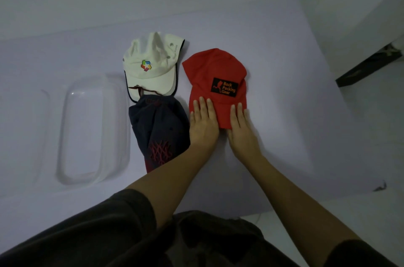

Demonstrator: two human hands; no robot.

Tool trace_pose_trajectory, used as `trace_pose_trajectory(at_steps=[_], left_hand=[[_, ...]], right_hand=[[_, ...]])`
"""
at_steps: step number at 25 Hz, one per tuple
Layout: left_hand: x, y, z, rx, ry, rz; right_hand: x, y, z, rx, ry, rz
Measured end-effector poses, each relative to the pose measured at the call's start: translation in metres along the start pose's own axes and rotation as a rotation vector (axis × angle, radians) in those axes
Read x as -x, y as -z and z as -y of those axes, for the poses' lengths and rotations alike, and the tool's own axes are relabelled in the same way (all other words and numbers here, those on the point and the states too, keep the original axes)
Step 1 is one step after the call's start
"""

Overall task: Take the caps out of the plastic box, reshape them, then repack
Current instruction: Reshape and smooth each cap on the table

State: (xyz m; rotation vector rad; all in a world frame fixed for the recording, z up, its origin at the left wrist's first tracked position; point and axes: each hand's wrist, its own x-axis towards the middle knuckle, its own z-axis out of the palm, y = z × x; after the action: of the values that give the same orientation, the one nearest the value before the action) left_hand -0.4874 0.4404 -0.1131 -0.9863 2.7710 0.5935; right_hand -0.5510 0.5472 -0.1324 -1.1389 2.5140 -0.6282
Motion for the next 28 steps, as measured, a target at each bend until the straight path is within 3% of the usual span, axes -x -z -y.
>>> trace_pose_trajectory(at_steps=[3,5,10,17,20,24,28], left_hand=[[0.009,-0.001,-0.007,-0.023,-0.115,-0.070],[0.015,0.005,-0.015,0.048,-0.139,-0.105],[0.019,0.029,-0.012,0.171,-0.064,-0.254],[0.039,0.036,-0.009,0.304,-0.092,-0.237],[0.050,0.035,-0.008,0.337,-0.150,-0.269],[0.064,0.045,-0.016,0.492,-0.222,-0.295],[0.076,0.070,-0.016,0.818,-0.225,-0.244]], right_hand=[[-0.014,0.011,0.007,0.019,-0.200,-0.046],[-0.018,0.019,0.009,0.072,-0.225,-0.112],[-0.006,0.029,0.021,0.111,-0.094,-0.280],[0.013,0.044,0.039,-0.101,0.057,-0.228],[0.025,0.042,0.044,-0.233,0.030,-0.211],[0.038,0.054,0.057,-0.347,0.030,-0.230],[0.043,0.069,0.072,-0.386,0.086,-0.251]])
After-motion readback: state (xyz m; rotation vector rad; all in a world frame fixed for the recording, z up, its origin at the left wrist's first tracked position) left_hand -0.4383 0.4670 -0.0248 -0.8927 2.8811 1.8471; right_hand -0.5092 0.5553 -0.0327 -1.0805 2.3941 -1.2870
